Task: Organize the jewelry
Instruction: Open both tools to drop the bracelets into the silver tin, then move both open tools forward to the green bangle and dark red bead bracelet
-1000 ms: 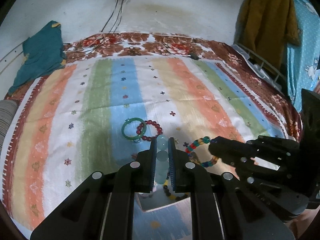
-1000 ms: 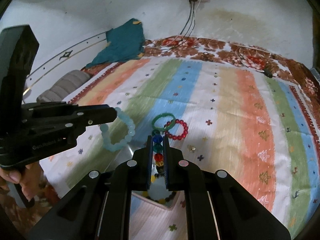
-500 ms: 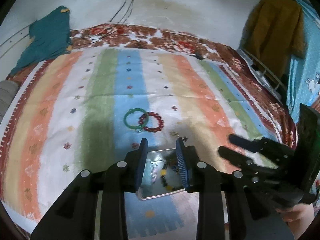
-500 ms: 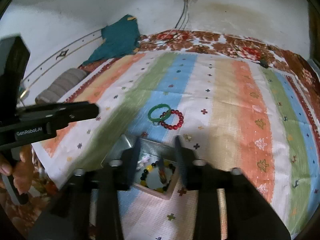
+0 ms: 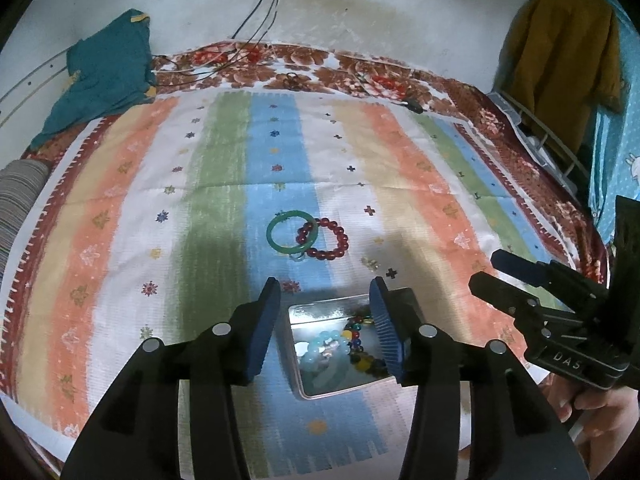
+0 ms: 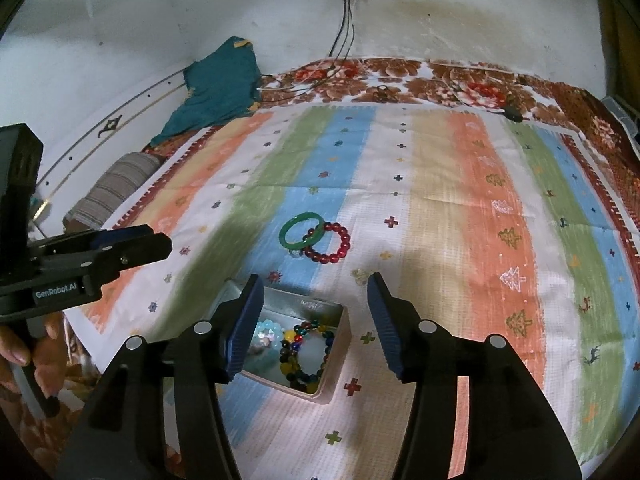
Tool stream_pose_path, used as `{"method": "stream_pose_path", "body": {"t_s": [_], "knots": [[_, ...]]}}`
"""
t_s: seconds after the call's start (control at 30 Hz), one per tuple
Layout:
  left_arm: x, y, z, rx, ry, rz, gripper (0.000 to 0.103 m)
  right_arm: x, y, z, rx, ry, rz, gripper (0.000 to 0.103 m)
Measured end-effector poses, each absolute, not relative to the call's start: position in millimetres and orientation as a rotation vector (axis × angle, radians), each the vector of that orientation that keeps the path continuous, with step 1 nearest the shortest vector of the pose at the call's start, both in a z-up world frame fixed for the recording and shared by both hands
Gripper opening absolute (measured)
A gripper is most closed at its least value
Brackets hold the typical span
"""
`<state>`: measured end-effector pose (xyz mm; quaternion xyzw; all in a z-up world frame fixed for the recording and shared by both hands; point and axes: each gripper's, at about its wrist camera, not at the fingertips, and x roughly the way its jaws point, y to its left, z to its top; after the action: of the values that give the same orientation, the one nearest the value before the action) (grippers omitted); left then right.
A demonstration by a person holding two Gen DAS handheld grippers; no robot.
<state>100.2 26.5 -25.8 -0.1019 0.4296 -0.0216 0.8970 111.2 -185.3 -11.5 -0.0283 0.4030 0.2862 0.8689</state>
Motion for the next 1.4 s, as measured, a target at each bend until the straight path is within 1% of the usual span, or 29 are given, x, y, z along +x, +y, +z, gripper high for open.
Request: {"method": "stream_pose_path", "body": {"t_s": [0.13,0.3,0.33,0.47,0.57,0.63,1.0,1.13,1.4], "knots": [[105,30,-29,-0.211,0.9,-0.021,0.052,117,-184,-15,-0.06,0.854,0.598,0.058],[113,33,-35,-0.204,0.921,0.008,0.054,126,-181,-18,-0.055,0.874,0.592,0.059],[115,34,-36,-0.2,0.922,0.016,0.056,126,-180,-18,-0.056,0.873,0.589,0.059],[119,35,-36,-0.184,0.917,0.037,0.057,132,-179,-18,-0.049,0.87,0.584,0.064],[123,35,-37,-0.176,0.915,0.047,0.059,136,-178,-19,-0.045,0.874,0.576,0.065],[125,35,-38,-0.168,0.916,0.054,0.061,140,-178,-20,-0.041,0.881,0.569,0.065],[146,39,-52,-0.136,0.954,0.09,0.062,153,-174,-25,-0.054,0.903,0.552,0.067],[152,43,-56,-0.139,0.965,0.106,0.063,161,-172,-31,-0.058,0.924,0.543,0.07],[167,50,-67,-0.158,0.992,0.126,0.064,178,-165,-42,-0.051,0.966,0.536,0.071]]}}
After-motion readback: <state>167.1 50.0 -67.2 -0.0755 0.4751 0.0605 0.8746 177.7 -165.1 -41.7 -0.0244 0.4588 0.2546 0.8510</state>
